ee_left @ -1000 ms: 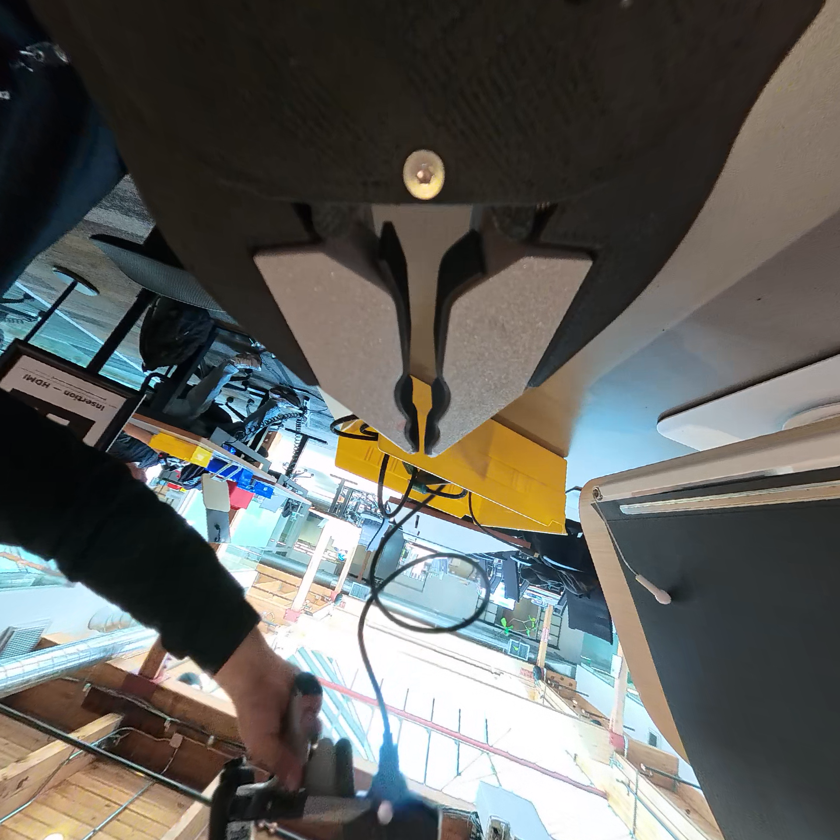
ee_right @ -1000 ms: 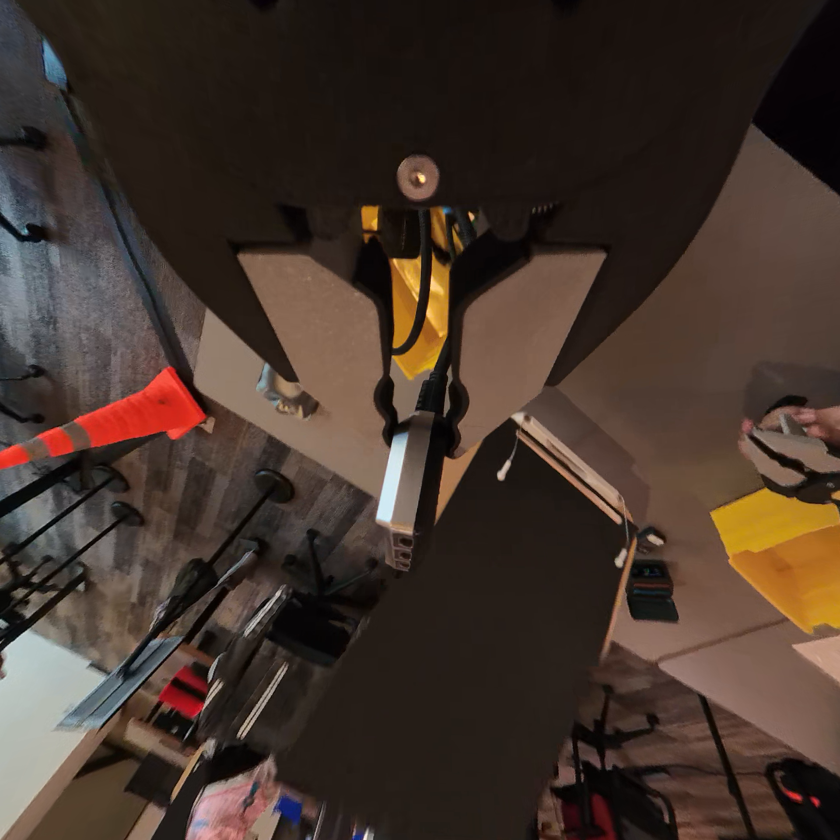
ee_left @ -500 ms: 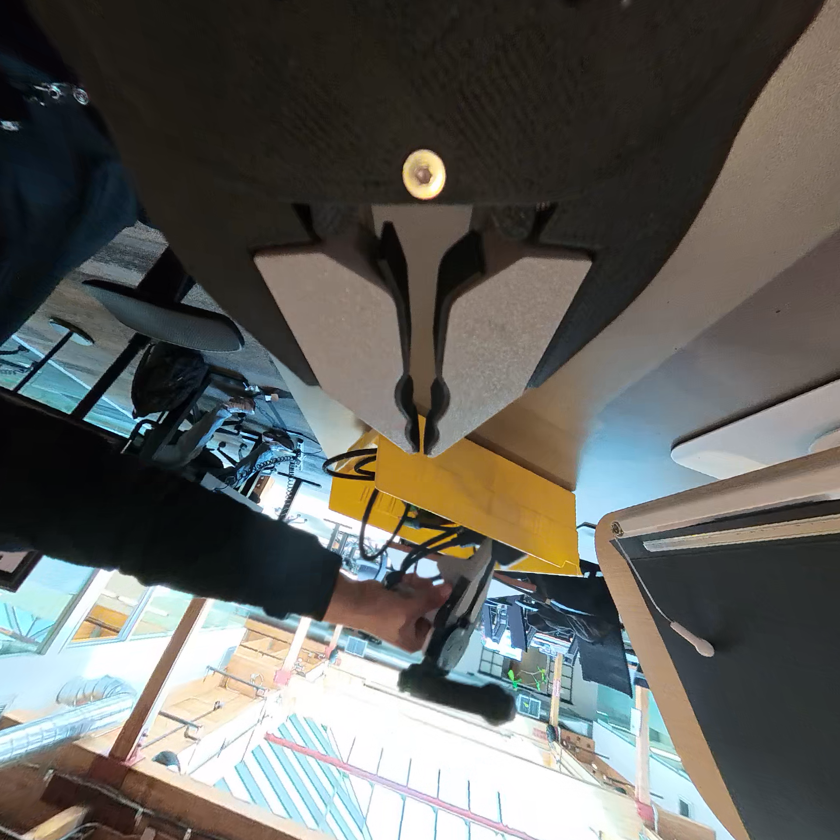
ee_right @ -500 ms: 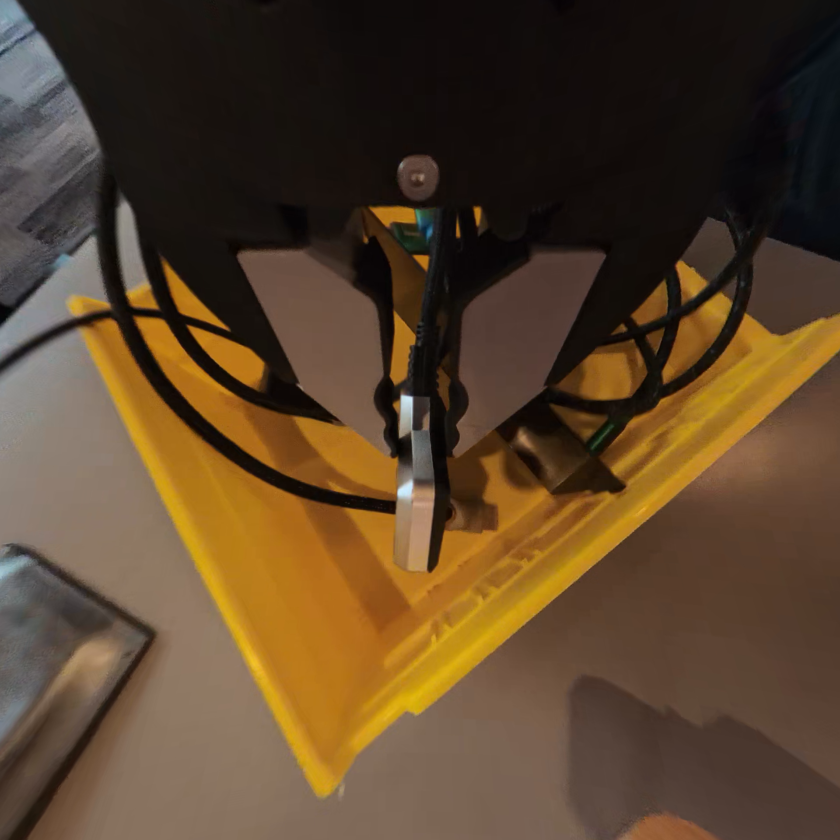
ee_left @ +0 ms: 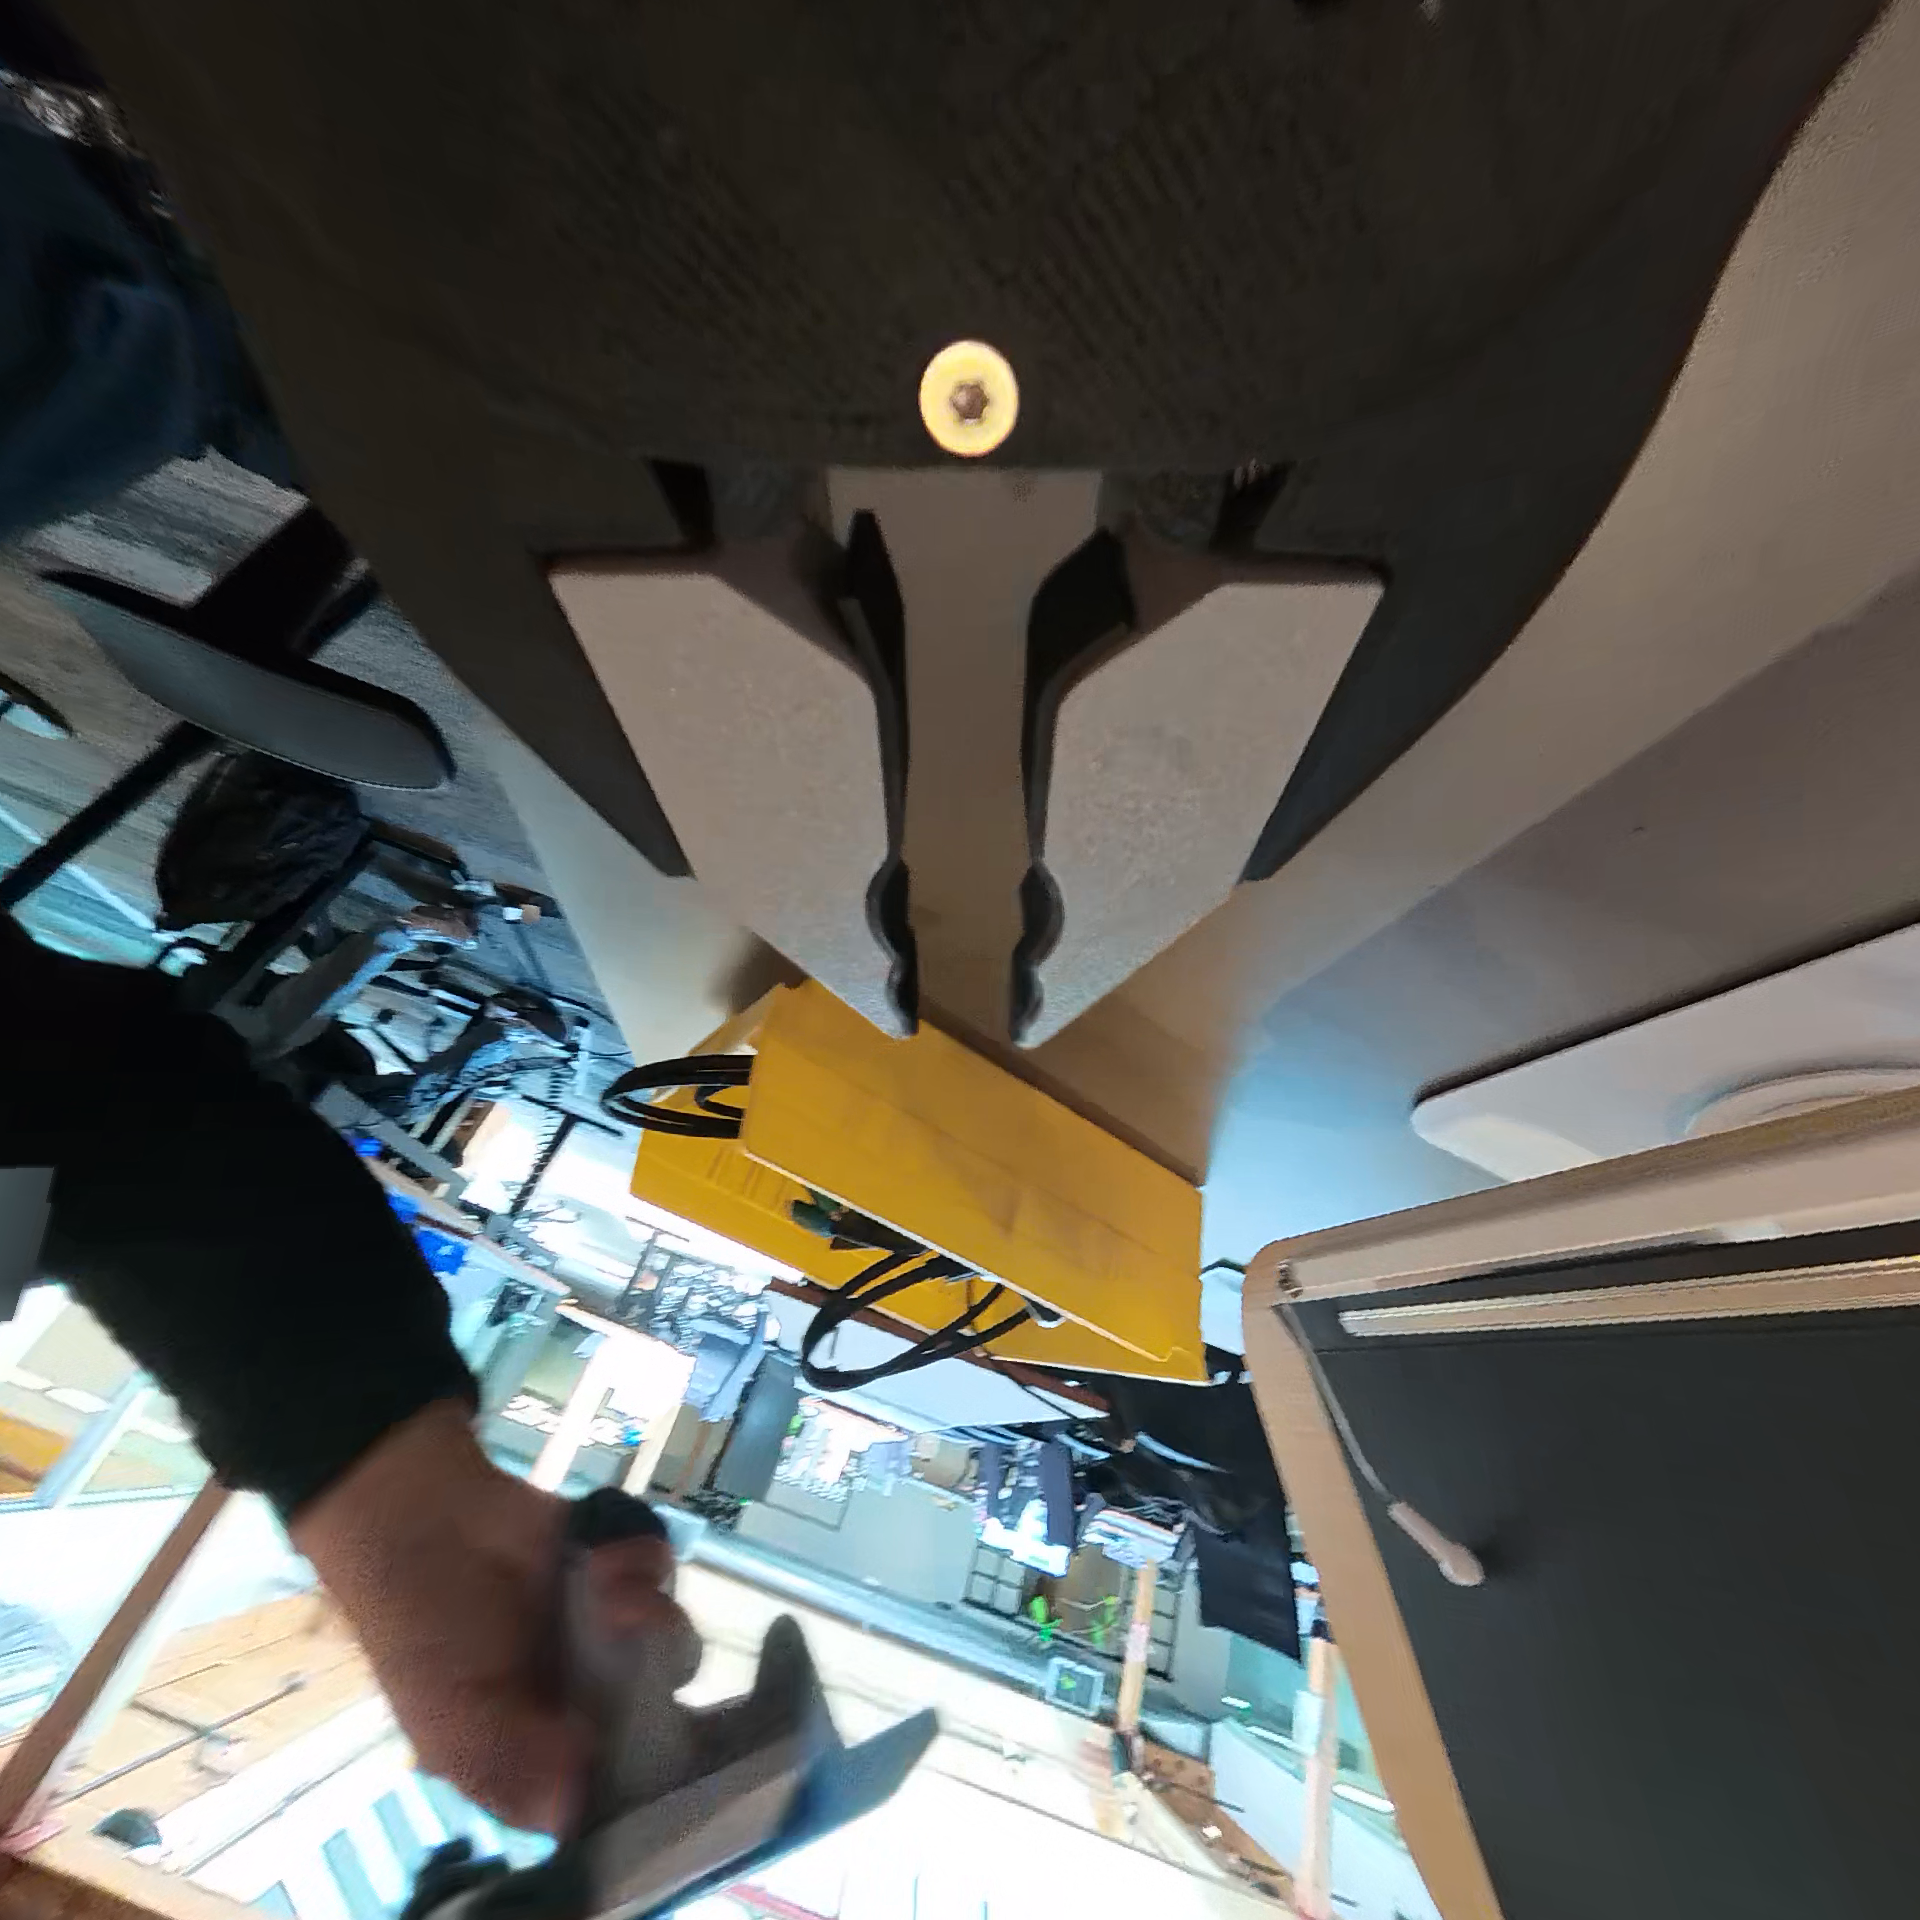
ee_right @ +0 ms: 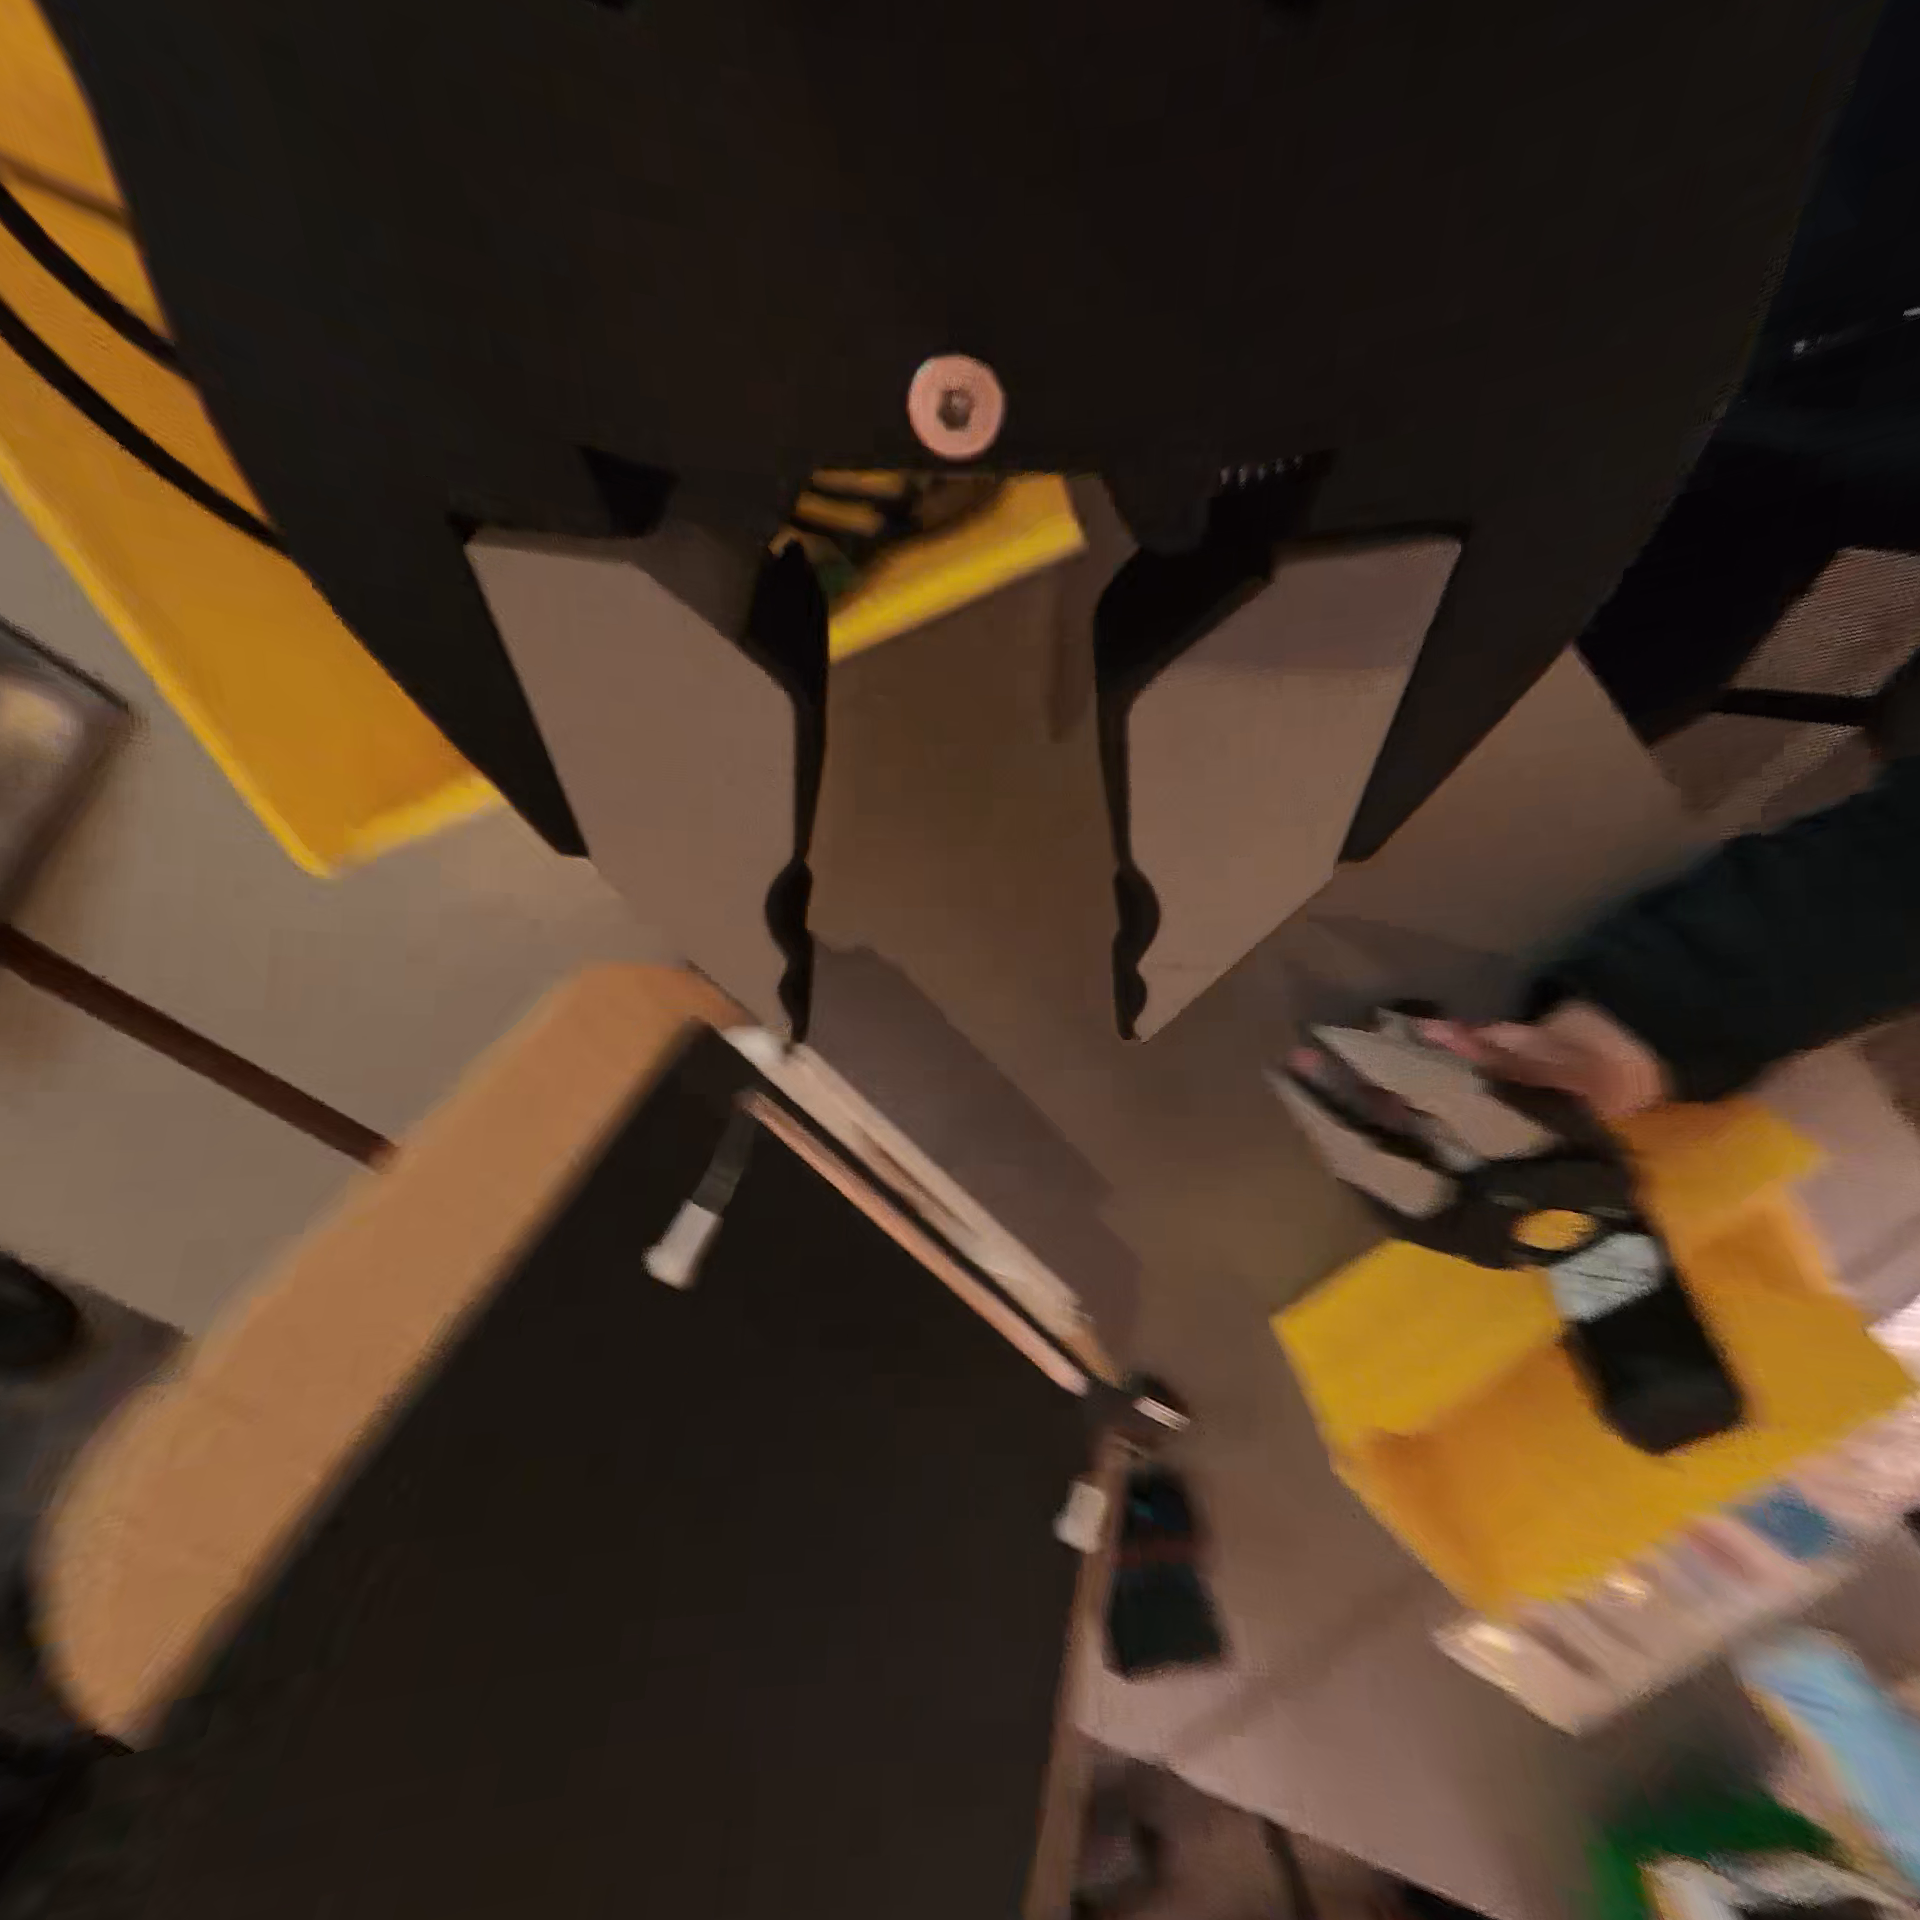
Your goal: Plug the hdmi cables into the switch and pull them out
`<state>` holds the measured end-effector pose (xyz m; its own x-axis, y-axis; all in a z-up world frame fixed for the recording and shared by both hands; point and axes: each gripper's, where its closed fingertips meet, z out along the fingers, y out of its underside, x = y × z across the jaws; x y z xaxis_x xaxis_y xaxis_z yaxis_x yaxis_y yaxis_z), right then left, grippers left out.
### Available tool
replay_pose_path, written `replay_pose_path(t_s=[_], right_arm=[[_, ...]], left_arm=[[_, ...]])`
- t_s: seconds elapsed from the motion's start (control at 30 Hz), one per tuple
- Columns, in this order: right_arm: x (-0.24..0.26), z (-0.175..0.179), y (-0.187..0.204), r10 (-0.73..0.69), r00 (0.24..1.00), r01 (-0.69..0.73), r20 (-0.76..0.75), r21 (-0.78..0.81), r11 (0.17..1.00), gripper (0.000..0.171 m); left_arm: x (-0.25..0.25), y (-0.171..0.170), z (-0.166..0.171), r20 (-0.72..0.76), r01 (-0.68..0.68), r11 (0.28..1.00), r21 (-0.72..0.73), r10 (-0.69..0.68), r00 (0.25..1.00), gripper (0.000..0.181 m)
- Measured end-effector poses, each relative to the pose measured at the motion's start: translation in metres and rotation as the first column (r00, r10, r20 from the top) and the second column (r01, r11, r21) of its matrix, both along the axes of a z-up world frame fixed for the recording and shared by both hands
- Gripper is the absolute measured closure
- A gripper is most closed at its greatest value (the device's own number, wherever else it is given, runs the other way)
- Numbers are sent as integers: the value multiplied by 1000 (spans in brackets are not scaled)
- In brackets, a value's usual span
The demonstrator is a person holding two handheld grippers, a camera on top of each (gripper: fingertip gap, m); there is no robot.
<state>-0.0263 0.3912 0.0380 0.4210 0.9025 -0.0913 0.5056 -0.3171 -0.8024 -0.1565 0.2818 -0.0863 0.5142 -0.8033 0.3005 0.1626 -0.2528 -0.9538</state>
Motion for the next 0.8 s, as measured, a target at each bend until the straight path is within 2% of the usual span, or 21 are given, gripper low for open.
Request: replay_pose_path(t_s=[0.1,0.17,0.23,0.33,0.4,0.47,0.5,0.57,0.67,0.73,0.8], right_arm=[[-55,-6,-57,130,979,-121,-155,63,991,104],[-90,-29,-83,175,959,-159,-224,86,984,88],[-122,-64,-95,183,953,-167,-241,84,982,87],[-155,-103,-90,155,949,-123,-276,130,984,80],[-164,-117,-74,125,945,-76,-303,169,983,78],[-167,-125,-56,98,929,-33,-357,186,982,65],[-166,-130,-52,101,915,-32,-392,179,983,66],[-164,-130,-50,116,882,-66,-456,125,990,61],[-155,-127,-55,177,863,-115,-473,158,981,80],[-149,-131,-45,140,881,-72,-451,166,984,70],[-147,-131,-40,111,885,-51,-453,142,989,69]], left_arm=[[-9,11,-7,-44,-90,996,-19,89,995,149],[-14,17,-12,-73,-139,990,-35,136,988,137],[-19,22,-15,-100,-179,983,-38,174,980,125],[-28,27,-18,-142,-244,970,-14,239,961,114],[-36,31,-16,-146,-288,958,2,285,947,112],[-44,36,-17,-158,-330,944,13,328,931,111],[-46,38,-21,-184,-345,939,14,341,922,111],[-44,40,-30,-226,-346,938,16,341,913,113],[-38,42,-39,-257,-340,940,7,330,908,114],[-36,42,-40,-276,-338,941,21,330,903,117],[-35,41,-38,-281,-338,940,44,336,899,123]])
